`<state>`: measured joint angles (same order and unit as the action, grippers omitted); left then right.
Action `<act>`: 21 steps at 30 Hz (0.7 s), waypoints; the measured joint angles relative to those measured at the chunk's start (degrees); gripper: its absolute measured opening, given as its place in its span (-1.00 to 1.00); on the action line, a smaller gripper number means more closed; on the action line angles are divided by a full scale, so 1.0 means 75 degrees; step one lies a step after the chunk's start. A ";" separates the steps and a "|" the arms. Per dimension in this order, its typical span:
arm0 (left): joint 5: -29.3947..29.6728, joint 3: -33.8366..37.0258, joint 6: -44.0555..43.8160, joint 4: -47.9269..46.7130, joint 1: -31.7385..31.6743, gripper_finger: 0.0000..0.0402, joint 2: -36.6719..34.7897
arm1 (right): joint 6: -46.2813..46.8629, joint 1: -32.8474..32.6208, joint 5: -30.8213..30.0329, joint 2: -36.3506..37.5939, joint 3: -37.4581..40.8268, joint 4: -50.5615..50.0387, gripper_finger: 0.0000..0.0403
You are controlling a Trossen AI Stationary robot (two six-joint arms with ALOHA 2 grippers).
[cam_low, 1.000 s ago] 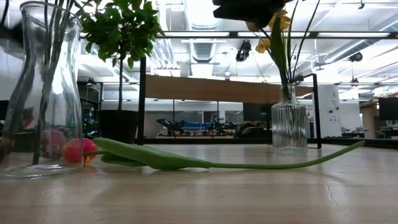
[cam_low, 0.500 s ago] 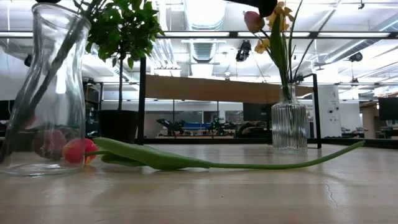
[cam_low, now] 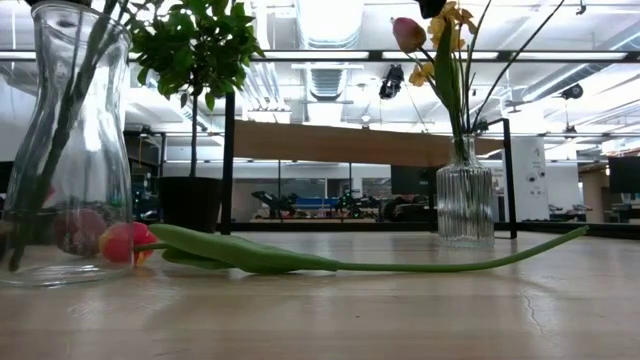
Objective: Pick and place flowers into a vace then onto a shelf
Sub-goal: Put the red flower into the bottom transparent vase
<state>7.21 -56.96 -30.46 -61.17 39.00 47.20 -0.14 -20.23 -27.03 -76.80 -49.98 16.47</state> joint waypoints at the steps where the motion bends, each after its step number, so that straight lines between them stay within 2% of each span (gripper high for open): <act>1: -0.0019 -0.0075 -0.0190 -0.0261 -0.0003 -1.00 -0.0001 | -0.0003 0.0000 0.0000 0.0016 0.0000 -0.0005 -0.01; 6: -0.0154 -0.0422 -0.0910 -0.1173 -0.0003 -1.00 0.0000 | 0.0004 0.0000 0.0000 0.0027 0.0004 -0.0004 -0.01; 10: -0.0692 -0.0606 -0.1017 -0.1251 -0.0003 -1.00 0.0022 | 0.0023 0.0000 0.0000 0.0027 0.0009 0.0001 -0.01; 16: -0.0764 -0.1109 -0.0183 -0.1061 -0.0003 -1.00 0.0250 | 0.0020 0.0000 0.0000 0.0030 0.0009 0.0000 -0.01; 21: -0.0766 -0.1832 0.0004 -0.1288 -0.0003 -1.00 0.0518 | 0.0020 0.0000 0.0000 0.0030 0.0009 0.0003 -0.01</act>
<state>1.47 -70.70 -30.43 -70.83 38.98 51.08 0.01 -20.23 -27.03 -76.58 -49.91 16.49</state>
